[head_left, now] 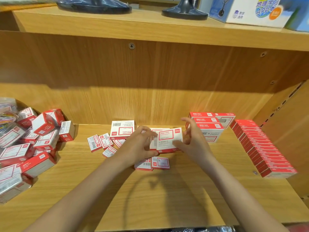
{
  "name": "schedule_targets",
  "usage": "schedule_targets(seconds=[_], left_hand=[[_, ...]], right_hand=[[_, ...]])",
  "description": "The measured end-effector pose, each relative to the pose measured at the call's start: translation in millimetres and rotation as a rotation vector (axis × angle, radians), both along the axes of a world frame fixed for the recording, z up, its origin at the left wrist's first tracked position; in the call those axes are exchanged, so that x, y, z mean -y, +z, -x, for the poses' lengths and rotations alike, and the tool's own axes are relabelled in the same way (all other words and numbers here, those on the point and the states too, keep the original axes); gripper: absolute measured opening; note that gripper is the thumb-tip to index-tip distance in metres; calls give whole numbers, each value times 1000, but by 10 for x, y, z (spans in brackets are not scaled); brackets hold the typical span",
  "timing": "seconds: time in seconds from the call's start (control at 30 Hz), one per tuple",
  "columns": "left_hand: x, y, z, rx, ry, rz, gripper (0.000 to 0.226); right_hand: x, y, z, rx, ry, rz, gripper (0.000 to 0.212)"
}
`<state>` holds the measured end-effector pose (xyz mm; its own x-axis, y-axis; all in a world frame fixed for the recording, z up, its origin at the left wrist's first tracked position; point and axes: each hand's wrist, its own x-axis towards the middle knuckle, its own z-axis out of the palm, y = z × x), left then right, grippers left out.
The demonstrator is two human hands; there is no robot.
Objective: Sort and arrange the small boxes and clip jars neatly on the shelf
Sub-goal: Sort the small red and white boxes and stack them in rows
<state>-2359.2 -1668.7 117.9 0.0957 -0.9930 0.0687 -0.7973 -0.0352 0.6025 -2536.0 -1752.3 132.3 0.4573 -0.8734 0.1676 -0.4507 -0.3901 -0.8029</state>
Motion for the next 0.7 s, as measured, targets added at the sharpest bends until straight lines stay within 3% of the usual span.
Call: schedule_targets(seconds=[0.1,0.37,0.53,0.7], left_hand=[[79,38,30,148,-96,-44,51],[253,87,151,323,-182,-124,58],[388,90,410,314,-197,-47,58],[509,161,642,241,-205,139,50]], right_hand=[[-8,79,250,111,19,-69,32],[-19,303,954,355,-144,-508,7],[171,182,1133,57,-146,-260,19],[394,155,1340,-15,-285,2,13]])
